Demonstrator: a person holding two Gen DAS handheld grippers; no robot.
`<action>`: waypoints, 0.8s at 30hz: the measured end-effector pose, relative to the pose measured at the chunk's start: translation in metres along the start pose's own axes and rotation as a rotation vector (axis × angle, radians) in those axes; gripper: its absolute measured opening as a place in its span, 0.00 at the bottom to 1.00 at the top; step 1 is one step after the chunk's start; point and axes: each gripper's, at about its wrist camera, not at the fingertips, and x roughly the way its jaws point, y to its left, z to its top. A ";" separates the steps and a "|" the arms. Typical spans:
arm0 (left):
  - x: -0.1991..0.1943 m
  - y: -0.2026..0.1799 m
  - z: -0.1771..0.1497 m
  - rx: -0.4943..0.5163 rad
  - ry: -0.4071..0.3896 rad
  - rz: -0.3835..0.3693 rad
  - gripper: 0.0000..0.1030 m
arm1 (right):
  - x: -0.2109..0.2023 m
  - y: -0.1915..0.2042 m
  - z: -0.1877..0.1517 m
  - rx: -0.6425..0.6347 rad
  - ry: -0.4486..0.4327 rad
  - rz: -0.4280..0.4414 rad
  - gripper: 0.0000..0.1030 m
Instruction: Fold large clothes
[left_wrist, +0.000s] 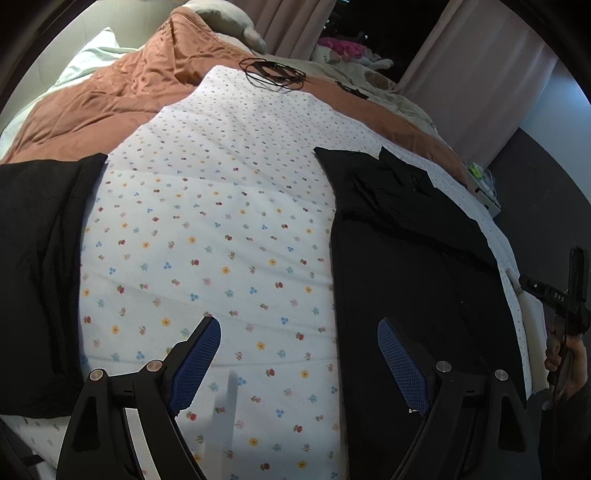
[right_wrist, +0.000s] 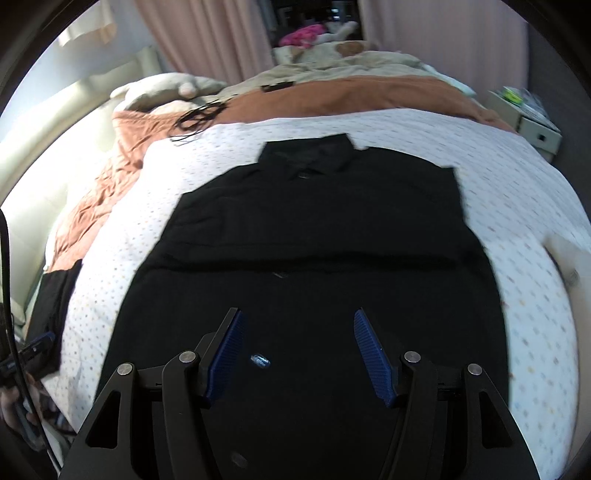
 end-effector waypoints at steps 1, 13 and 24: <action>0.002 -0.003 -0.004 -0.003 0.006 -0.006 0.85 | -0.004 -0.008 -0.004 0.010 0.000 -0.006 0.60; 0.027 -0.031 -0.060 -0.013 0.119 -0.061 0.51 | -0.036 -0.097 -0.076 0.148 0.010 -0.047 0.60; 0.037 -0.032 -0.099 -0.072 0.216 -0.120 0.29 | -0.045 -0.152 -0.155 0.258 0.047 -0.019 0.60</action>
